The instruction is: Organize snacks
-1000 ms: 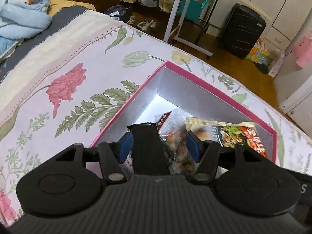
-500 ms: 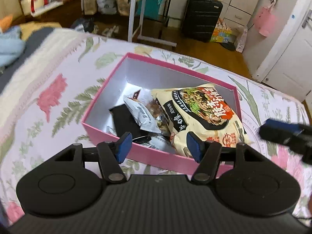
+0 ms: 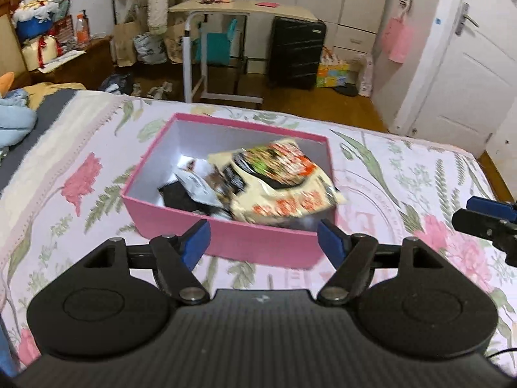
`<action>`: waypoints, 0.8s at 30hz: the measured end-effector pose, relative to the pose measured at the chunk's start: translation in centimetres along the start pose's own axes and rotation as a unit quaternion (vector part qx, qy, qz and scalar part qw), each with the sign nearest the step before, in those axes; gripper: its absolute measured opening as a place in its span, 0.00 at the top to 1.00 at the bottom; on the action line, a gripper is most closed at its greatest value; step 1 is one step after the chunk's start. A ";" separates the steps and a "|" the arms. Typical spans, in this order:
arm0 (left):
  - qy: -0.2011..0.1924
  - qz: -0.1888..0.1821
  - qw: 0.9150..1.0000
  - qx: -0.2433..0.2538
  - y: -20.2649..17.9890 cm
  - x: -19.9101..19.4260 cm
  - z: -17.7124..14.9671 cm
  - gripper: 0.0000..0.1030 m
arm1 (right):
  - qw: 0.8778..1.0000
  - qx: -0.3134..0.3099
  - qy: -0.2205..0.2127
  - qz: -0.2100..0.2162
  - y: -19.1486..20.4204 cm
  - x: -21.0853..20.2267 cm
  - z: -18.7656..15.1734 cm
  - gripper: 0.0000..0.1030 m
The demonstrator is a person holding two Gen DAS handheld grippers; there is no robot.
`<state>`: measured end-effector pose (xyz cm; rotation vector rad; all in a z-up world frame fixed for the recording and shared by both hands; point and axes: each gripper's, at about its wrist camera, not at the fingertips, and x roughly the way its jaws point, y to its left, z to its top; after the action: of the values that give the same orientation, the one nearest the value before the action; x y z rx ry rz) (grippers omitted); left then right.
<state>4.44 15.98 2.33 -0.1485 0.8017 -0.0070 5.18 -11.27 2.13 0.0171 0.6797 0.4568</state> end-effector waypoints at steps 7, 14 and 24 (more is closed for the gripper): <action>0.004 -0.007 1.000 0.024 -2.1 -0.9 -2.0 0.29 | 0.999 0.005 0.001 -0.043 -0.9 -3.2 -2.0 0.44; 0.000 -0.023 0.998 0.051 -4.0 -1.7 -3.3 0.20 | 0.998 0.006 -0.006 -0.070 -1.2 -4.8 -4.3 0.35; -0.010 -0.028 0.996 0.088 -6.8 -2.2 -5.1 0.06 | 0.995 -0.001 -0.031 -0.096 -0.9 -6.2 -6.0 0.06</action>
<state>-0.41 8.67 1.27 -0.0044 0.7725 -0.1275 -2.31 -15.47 1.03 -0.0349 0.6132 0.2714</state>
